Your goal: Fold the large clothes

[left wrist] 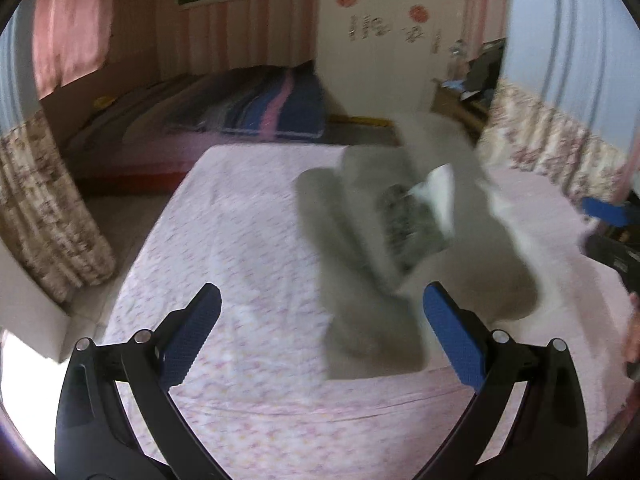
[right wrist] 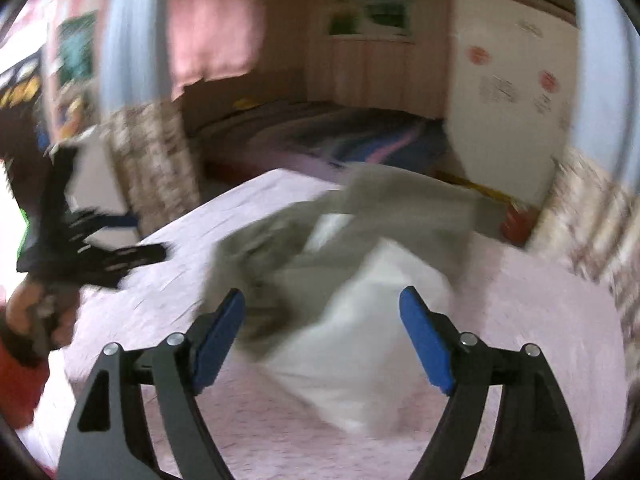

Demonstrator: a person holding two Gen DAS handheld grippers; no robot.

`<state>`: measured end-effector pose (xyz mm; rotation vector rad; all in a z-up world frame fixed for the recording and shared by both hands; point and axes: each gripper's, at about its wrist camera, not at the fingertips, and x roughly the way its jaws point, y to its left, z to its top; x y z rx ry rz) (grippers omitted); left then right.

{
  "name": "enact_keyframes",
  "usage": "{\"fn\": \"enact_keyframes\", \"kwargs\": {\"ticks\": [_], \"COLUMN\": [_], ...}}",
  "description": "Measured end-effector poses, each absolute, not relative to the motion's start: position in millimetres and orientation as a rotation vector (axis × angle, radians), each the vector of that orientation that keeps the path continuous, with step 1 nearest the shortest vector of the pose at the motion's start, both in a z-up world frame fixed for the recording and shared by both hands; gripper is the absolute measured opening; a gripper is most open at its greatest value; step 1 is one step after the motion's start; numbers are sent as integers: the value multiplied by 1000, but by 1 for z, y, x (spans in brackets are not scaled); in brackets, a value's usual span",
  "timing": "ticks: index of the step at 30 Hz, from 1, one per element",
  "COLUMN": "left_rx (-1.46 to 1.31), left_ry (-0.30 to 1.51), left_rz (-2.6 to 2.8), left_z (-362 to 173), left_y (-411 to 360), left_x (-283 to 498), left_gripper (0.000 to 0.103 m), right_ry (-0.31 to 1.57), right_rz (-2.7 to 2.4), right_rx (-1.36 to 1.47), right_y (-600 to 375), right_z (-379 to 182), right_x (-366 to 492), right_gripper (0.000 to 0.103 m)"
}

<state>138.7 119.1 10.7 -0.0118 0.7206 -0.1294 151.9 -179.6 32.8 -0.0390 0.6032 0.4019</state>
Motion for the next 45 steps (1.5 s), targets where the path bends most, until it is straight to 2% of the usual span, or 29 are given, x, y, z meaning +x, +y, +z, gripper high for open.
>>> {"fn": "enact_keyframes", "kwargs": {"ticks": [4,11,12,13,14,15,17,19,21,22,26,28,30,35,41,45], "left_rx": [12,16,23,35,52,54,128,187,238,239,255,251,216,185,198,214], "left_ry": [718,825,819,825,862,884,870,859,822,815,799,770,746,798,845,832], "left_rz": [-190,-313,-340,-351,-367,-377,-358,-334,-293,-282,-231,-200,-170,-98,-61,-24], "left_z": [13,-27,-34,-39,-48,-54,-60,-60,-57,-55,-49,-41,-30,-47,-84,-86], "left_y": [89,43,40,38,36,36,32,28,27,30,41,51,69,104,107,103], "left_x": [148,187,191,195,200,202,196,191,183,182,178,172,164,151,156,159], "left_gripper": [100,100,97,78,44,40,23,19,18,18,16,15,15,16,17,18], "right_ry": [650,752,756,756,757,757,755,743,753,769,772,756,717,723,718,667], "right_rz": [358,332,335,339,345,348,361,370,393,409,407,428,467,481,422,380], "right_rx": [128,255,261,269,272,268,252,222,185,185,146,172,155,-55,-184,-119], "right_y": [-213,-231,-231,-230,-233,-230,-226,-219,-210,-205,-185,-183,-172,-121,-100,-102], "right_z": [7,-50,-53,-57,-58,-59,-62,-59,-57,-56,-55,-54,-48,-46,-58,-56], "right_x": [182,205,205,208,208,208,209,205,206,205,203,205,201,193,189,178], "right_gripper": [80,80,80,80,80,80,80,80,77,64,45,24,18,17,16,16]}}
